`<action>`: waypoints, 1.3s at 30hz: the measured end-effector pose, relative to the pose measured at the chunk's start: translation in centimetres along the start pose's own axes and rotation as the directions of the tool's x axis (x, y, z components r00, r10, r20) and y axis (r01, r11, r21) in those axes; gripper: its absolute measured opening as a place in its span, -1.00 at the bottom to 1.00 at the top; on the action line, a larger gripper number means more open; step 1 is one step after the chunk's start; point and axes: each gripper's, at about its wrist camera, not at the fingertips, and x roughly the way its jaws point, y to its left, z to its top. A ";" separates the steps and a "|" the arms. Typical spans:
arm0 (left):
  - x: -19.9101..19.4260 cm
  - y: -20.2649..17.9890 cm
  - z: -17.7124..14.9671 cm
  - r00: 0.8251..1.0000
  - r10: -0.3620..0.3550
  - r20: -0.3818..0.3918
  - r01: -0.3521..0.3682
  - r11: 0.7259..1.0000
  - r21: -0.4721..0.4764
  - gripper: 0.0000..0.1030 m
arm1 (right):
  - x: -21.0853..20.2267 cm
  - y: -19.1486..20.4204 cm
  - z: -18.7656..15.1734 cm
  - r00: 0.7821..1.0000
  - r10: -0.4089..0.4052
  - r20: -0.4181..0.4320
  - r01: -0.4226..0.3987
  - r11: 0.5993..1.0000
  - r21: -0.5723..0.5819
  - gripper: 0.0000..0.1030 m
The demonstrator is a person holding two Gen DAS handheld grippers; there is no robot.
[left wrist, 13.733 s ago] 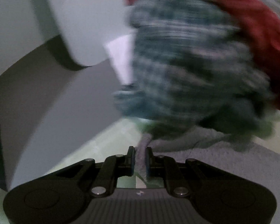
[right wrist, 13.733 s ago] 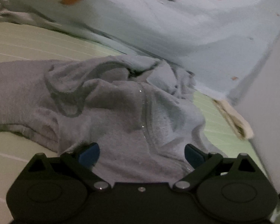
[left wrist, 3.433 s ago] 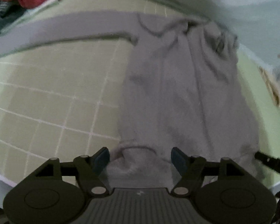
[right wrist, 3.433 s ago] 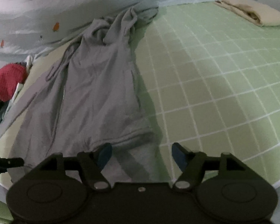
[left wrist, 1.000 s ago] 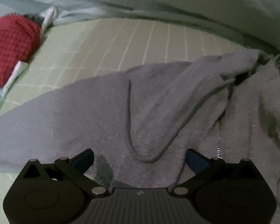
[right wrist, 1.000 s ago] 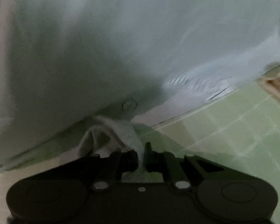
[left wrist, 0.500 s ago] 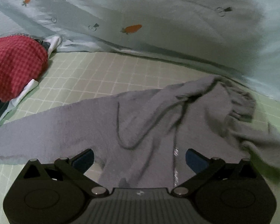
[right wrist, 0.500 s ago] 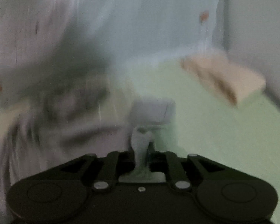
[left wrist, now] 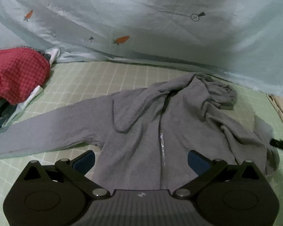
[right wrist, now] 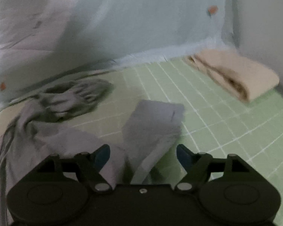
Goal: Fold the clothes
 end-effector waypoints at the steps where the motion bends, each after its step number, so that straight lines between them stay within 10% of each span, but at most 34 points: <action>1: -0.2 -0.1 -0.1 1.000 0.005 0.005 -0.005 1.000 0.004 1.00 | 1.1 -0.5 0.2 1.000 0.001 -0.017 -0.001 1.000 0.021 0.46; 7: -0.5 -0.1 0.7 0.999 0.042 0.029 -0.043 0.999 0.003 1.00 | -0.3 -3.4 0.6 0.997 0.003 0.079 -0.010 0.996 0.085 -0.84; 14: -0.1 -1.6 0.7 1.000 0.026 0.009 -0.027 0.997 0.066 1.00 | -5.6 -6.5 0.4 0.961 -0.017 0.277 -0.020 0.991 0.130 -0.88; 18: -0.2 -2.2 0.4 1.000 0.019 0.009 -0.020 0.996 0.084 1.00 | -9.3 -8.9 -2.2 0.937 -0.197 0.289 0.147 0.971 0.188 -0.88; 20: -0.3 -2.3 0.3 1.000 0.015 0.007 -0.015 0.996 0.083 1.00 | -10.9 -10.1 -3.7 0.919 -0.278 0.280 0.222 0.951 0.216 -0.87; 27: -1.1 -3.1 -0.9 1.000 -0.006 -0.013 0.007 0.998 0.068 0.99 | -9.7 -12.6 -10.2 0.964 -0.266 0.007 0.252 0.921 0.297 -0.46; 39: -4.5 -5.9 -5.3 0.999 -0.013 -0.034 0.015 0.997 0.071 0.99 | -10.6 -15.9 -10.4 0.935 -0.353 0.023 0.329 0.893 0.306 0.47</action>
